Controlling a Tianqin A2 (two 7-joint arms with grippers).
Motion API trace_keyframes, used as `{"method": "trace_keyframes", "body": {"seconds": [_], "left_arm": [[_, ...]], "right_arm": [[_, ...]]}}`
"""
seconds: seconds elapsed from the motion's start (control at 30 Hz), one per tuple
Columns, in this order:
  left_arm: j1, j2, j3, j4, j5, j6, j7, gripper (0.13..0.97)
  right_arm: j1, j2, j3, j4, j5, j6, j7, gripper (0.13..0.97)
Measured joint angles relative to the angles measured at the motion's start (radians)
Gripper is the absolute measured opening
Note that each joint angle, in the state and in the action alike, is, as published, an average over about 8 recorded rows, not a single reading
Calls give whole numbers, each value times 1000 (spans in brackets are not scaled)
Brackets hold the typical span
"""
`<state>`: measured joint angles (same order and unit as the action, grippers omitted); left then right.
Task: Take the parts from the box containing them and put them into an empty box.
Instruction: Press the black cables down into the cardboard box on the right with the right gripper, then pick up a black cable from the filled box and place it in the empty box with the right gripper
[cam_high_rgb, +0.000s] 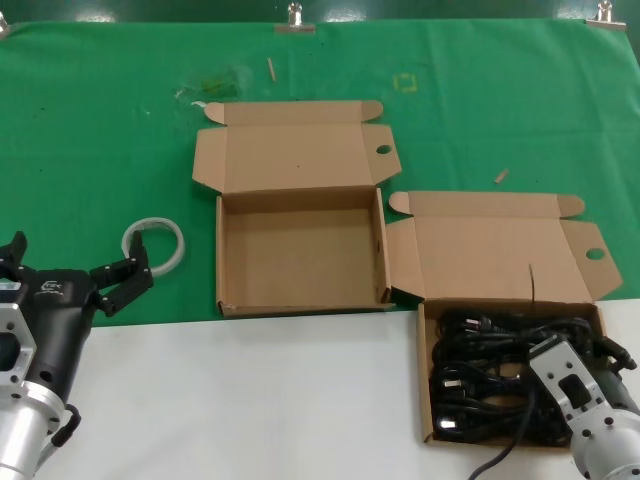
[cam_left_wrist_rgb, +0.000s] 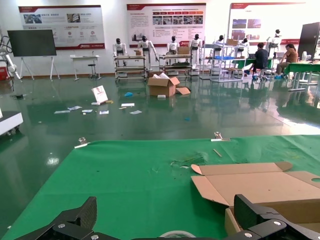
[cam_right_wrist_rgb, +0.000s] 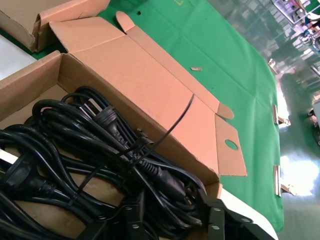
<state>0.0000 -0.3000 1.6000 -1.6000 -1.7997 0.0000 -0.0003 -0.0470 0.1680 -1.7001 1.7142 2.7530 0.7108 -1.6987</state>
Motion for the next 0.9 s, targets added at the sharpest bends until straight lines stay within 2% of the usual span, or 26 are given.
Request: {"method": "trace_keyframes", "body": {"seconds": [0.33, 0.47, 0.73, 0.9], "left_arm": [[0, 0, 0, 0, 0, 0, 0, 965], [0, 0, 0, 0, 0, 0, 0, 965], [0, 0, 0, 0, 0, 0, 0, 965], [0, 0, 0, 0, 0, 0, 0, 965]], "right_arm": [[12, 0, -1, -17, 0, -10, -3, 270], [14, 0, -2, -17, 0, -10, -2, 270], [8, 0, -9, 29, 0, 18, -12, 175], [-9, 0, -19, 93, 0, 52, -25, 162]]}}
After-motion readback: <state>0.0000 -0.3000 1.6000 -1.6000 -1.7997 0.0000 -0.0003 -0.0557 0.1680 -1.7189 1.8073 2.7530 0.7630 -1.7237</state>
